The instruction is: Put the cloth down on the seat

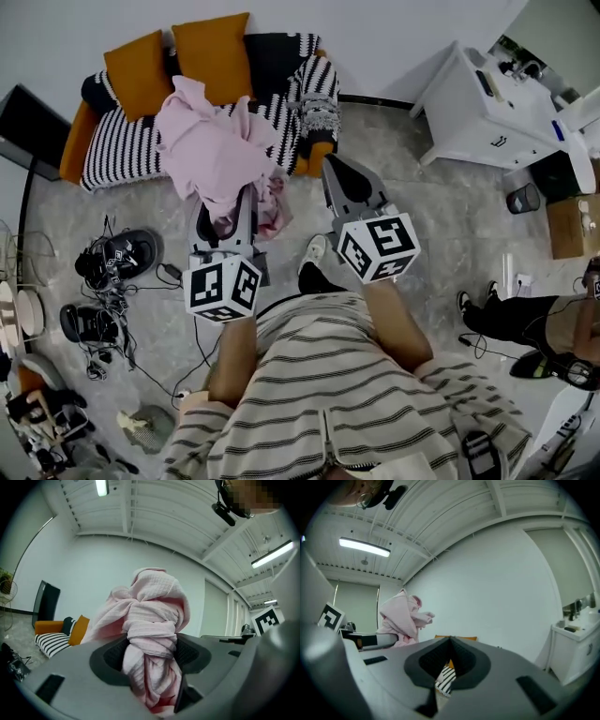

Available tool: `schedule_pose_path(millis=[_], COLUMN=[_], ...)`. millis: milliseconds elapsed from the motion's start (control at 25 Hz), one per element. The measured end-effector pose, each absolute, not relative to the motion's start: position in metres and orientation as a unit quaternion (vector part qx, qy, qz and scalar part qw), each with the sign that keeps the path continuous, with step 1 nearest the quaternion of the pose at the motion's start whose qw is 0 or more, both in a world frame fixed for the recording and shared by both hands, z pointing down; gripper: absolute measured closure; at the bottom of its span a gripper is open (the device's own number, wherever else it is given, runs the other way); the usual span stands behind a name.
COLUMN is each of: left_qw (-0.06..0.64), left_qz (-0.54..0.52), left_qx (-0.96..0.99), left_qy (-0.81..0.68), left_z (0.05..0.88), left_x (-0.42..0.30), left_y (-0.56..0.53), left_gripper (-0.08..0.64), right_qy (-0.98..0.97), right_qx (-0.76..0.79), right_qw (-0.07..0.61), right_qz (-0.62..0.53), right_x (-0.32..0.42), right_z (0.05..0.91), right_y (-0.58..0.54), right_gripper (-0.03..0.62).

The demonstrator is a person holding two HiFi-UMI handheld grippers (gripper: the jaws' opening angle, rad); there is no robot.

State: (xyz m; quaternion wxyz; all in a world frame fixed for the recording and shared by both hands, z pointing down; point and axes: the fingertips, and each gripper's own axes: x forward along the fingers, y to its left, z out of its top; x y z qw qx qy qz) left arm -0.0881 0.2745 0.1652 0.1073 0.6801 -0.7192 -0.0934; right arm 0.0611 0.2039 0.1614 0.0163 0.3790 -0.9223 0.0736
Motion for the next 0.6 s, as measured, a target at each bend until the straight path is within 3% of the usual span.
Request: schedule_pose_path(millis=[600], left_qw=[0.110], left_qz=[-0.063], left_qx=[0.677], left_qy=[-0.725], left_z=[0.159], left_x=[-0.102], left_y=[0.058], left_gripper=[0.296], right_qy=[-0.920], right_qx=[0.377], right_qw=[-0.027], right_qz=[0.106], right_x=[0.051], right_z=[0.149], right_y=[-0.015], right_gripper=[0.578])
